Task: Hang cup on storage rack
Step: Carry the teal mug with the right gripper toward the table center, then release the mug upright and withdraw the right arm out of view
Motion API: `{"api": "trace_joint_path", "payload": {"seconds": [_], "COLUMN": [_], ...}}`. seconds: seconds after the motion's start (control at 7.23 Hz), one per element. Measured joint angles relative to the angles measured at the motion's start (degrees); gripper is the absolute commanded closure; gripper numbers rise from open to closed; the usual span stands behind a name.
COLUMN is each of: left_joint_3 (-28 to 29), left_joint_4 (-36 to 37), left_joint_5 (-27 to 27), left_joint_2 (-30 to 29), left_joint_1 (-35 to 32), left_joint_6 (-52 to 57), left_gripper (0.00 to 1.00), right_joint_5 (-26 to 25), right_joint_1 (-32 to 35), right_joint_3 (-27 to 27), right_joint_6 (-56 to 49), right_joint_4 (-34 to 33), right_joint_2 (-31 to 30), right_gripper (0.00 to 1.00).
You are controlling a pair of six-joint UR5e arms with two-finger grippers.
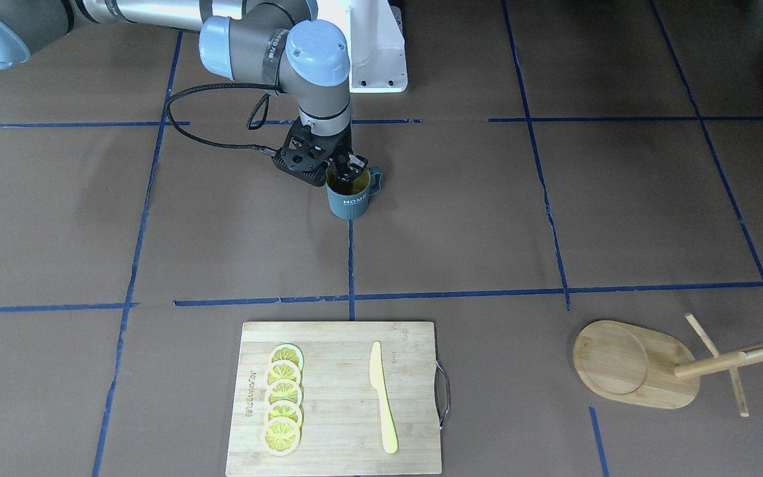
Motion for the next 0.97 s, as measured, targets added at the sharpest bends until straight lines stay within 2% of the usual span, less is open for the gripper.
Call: {"api": "trace_joint_path", "payload": {"seconds": [0.28, 0.55, 0.83, 0.97], "left_joint_3": [-0.1, -0.3, -0.8, -1.1], "left_joint_4": [-0.1, -0.2, -1.6, -2.0], "left_joint_5": [0.0, 0.0, 0.1, 0.1], "left_joint_2": [0.0, -0.3, -0.6, -0.7], "left_joint_1": [0.0, 0.0, 0.1, 0.1], "left_joint_6": [0.0, 0.0, 0.1, 0.1], "left_gripper": [0.0, 0.0, 0.0, 0.0], "right_joint_5": [0.9, 4.5, 12.3, 15.8], "right_joint_1": [1.6, 6.7, 17.0, 22.9], "right_joint_3": [5.2, 12.0, 16.9, 17.7], "right_joint_6": [-3.8, -13.3, -29.7, -40.3], "right_joint_4": [-1.2, -6.1, -8.1, -8.2], "right_joint_2": [-1.7, -4.3, -11.3, -15.7], "right_gripper": [0.0, 0.0, 0.0, 0.0]}}
